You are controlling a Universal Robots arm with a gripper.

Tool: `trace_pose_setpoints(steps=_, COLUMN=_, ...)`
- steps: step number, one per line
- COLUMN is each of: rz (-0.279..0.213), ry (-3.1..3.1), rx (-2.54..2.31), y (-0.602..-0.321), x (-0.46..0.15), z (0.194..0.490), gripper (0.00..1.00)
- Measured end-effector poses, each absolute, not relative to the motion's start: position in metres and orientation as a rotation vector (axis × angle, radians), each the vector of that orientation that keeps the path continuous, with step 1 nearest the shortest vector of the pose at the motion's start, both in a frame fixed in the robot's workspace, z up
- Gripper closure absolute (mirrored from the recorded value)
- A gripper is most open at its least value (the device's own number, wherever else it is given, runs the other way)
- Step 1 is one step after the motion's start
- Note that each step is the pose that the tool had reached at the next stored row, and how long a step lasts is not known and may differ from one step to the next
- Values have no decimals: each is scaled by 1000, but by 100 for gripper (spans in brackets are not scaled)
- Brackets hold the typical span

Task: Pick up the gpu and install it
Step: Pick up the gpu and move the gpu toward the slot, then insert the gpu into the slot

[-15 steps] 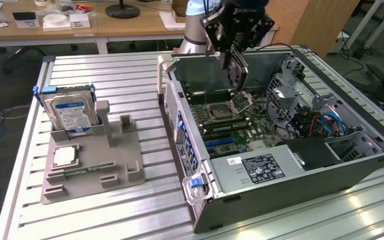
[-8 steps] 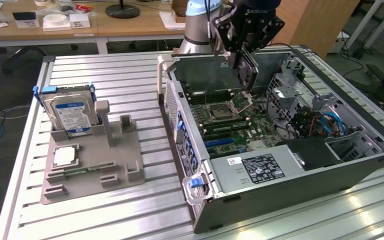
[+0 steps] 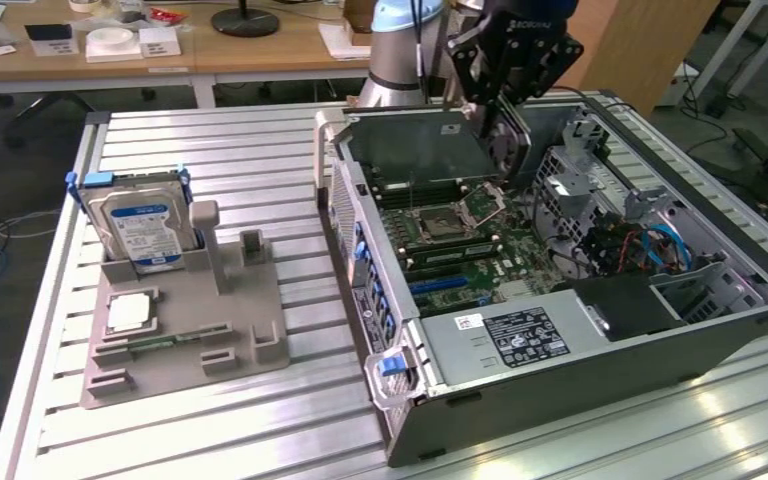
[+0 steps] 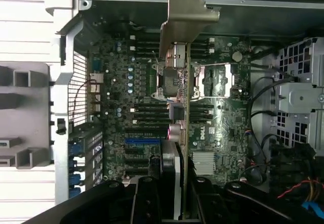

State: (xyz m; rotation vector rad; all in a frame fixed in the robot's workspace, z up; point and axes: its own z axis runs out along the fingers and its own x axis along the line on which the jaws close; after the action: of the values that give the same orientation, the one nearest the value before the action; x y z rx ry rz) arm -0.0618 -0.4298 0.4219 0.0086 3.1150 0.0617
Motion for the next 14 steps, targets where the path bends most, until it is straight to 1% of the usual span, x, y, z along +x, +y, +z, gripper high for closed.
trace_pose_setpoints(steps=5, rz=62, ry=3115, rx=13, y=-430, x=-46, z=421, gripper=72)
trace_pose_setpoints(steps=14, rz=62, ry=3115, rx=13, y=-430, x=-46, z=421, gripper=72)
